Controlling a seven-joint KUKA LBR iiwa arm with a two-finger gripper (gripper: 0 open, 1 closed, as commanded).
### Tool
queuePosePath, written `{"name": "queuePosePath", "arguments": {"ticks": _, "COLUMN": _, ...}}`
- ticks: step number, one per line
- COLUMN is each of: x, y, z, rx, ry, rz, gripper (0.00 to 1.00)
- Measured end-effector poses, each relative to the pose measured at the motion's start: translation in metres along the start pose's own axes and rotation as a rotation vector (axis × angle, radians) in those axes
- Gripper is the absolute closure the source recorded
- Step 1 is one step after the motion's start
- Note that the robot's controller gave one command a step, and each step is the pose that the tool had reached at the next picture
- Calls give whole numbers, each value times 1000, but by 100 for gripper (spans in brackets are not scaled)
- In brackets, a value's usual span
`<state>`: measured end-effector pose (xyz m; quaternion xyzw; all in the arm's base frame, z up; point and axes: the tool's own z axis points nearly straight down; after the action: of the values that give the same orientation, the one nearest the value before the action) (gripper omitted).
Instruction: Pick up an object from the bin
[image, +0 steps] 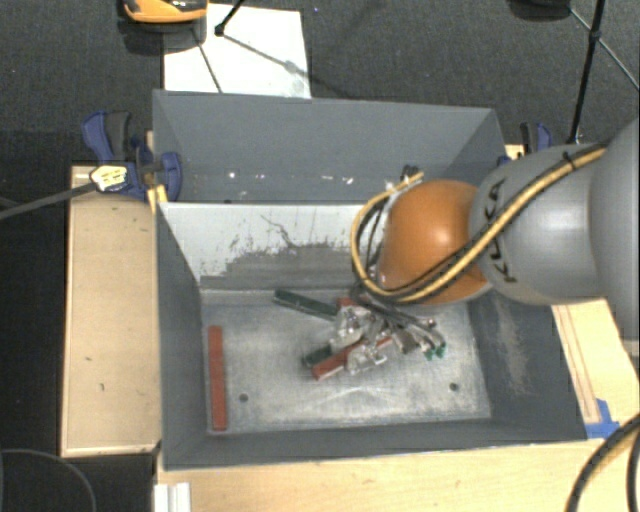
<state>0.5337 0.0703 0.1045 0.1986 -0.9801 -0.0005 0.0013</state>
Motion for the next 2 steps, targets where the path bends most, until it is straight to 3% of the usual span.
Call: {"name": "queuePosePath", "arguments": {"ticks": 2, "x": -1, "y": 0, "z": -36, "rx": 1, "ry": -3, "rz": 2, "gripper": 100}}
